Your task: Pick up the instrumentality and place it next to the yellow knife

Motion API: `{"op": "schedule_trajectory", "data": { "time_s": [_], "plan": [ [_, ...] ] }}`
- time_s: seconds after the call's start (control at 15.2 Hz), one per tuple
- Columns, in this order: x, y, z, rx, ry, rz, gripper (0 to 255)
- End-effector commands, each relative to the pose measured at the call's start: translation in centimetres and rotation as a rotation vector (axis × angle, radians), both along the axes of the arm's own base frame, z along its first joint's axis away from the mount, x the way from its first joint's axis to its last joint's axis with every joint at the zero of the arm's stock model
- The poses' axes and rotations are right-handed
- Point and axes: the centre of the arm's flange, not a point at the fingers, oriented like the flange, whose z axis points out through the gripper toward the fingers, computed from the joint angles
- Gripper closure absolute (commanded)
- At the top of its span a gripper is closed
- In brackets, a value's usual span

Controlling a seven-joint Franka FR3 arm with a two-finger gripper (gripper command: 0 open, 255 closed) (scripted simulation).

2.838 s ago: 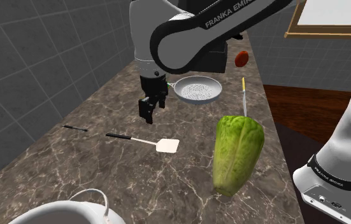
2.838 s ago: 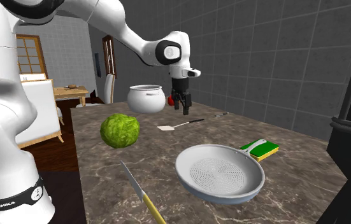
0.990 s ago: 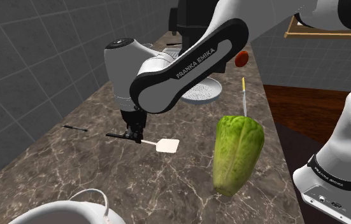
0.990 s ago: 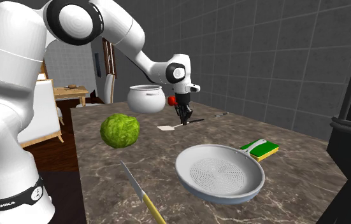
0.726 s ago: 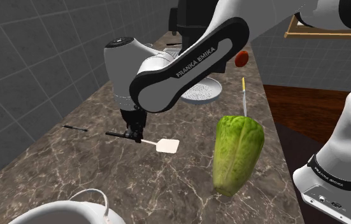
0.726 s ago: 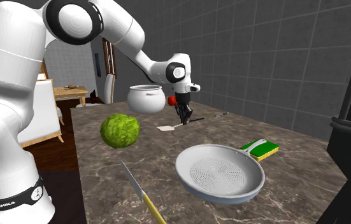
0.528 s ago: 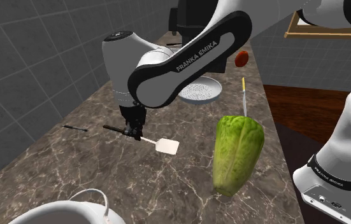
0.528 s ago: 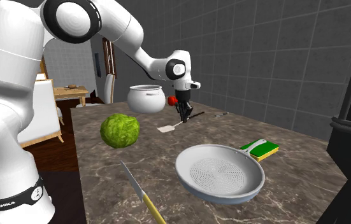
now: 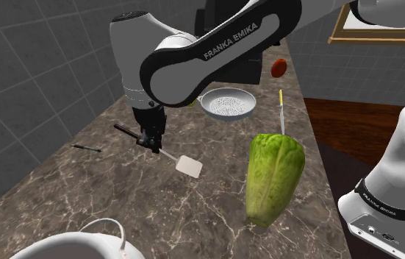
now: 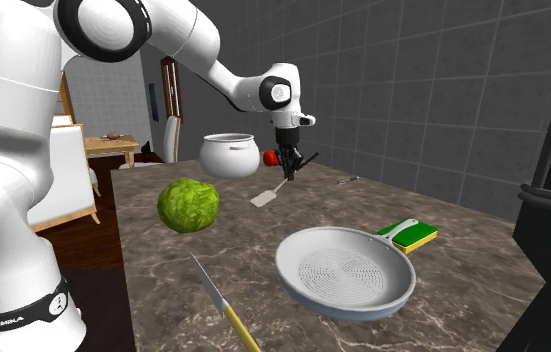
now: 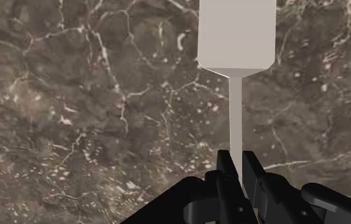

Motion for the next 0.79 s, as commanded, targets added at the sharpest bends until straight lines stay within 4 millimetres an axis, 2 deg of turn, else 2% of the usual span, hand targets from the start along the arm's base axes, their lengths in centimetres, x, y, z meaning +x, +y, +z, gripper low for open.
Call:
{"op": "schedule_trajectory", "data": {
  "time_s": [0.0, 0.73],
  "plan": [
    [-0.1, 0.0, 1.1, 0.000, 0.000, 0.000, 255],
    [-0.1, 0.0, 6.6, 0.000, 0.000, 0.000, 255]
  ]
}}
